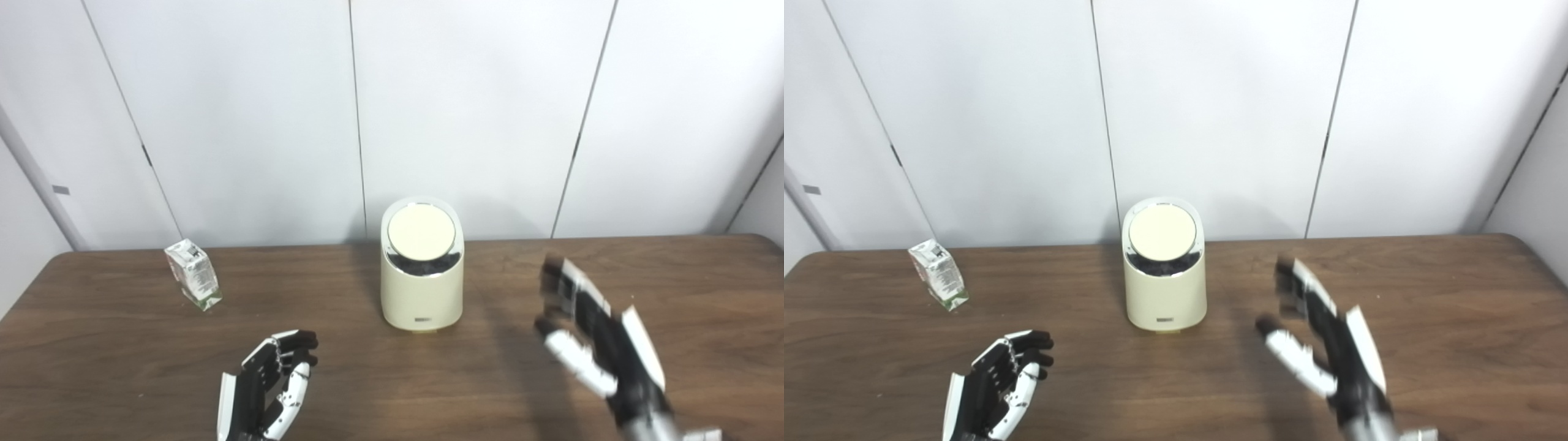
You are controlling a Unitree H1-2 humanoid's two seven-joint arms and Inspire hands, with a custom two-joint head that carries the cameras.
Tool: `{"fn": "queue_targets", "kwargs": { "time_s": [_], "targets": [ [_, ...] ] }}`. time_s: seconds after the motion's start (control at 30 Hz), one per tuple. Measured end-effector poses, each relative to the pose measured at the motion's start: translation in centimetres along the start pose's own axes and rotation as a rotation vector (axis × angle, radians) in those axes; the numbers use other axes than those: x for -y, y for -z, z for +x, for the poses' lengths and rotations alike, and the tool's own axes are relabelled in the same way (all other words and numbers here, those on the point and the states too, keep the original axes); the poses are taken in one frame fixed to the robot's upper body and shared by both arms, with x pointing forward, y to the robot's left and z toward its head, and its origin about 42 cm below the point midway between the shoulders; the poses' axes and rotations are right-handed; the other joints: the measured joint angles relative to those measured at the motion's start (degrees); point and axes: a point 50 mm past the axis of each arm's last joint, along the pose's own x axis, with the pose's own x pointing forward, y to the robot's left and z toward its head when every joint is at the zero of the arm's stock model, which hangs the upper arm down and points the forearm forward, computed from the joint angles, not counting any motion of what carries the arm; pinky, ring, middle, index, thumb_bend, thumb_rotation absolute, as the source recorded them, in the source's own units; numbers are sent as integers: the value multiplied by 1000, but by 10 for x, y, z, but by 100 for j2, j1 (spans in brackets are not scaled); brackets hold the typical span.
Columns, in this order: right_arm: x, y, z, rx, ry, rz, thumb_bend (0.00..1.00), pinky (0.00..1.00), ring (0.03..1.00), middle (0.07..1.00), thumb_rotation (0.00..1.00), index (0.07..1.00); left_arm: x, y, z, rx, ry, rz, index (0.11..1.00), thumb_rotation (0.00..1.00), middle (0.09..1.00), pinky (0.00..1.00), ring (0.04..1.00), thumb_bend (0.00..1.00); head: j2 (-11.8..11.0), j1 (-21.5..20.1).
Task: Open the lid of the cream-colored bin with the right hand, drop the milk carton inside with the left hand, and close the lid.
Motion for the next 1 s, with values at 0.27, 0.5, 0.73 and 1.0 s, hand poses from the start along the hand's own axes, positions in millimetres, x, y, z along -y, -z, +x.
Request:
{"fn": "queue_targets", "kwargs": {
  "time_s": [0.27,0.5,0.73,1.0],
  "targets": [
    [0,-42,56,73,10,-17,664,942,991,999,828,999,1,2,0,-5,1,7,648,440,642,521,569,215,-9,18],
    [-13,-55,95,65,-5,-83,693,850,964,1000,653,1000,4,2,-1,-6,6,8,649,453,643,513,573,213,-9,70],
    [-37,-39,115,-2,-44,-222,815,846,948,1000,608,998,6,1,-1,-7,3,1,650,433,644,508,571,212,9,105],
    [-52,-10,141,-102,-86,-343,869,852,957,1000,457,1000,10,1,-2,-8,6,-8,653,389,650,510,575,211,35,149]
  ]
}}
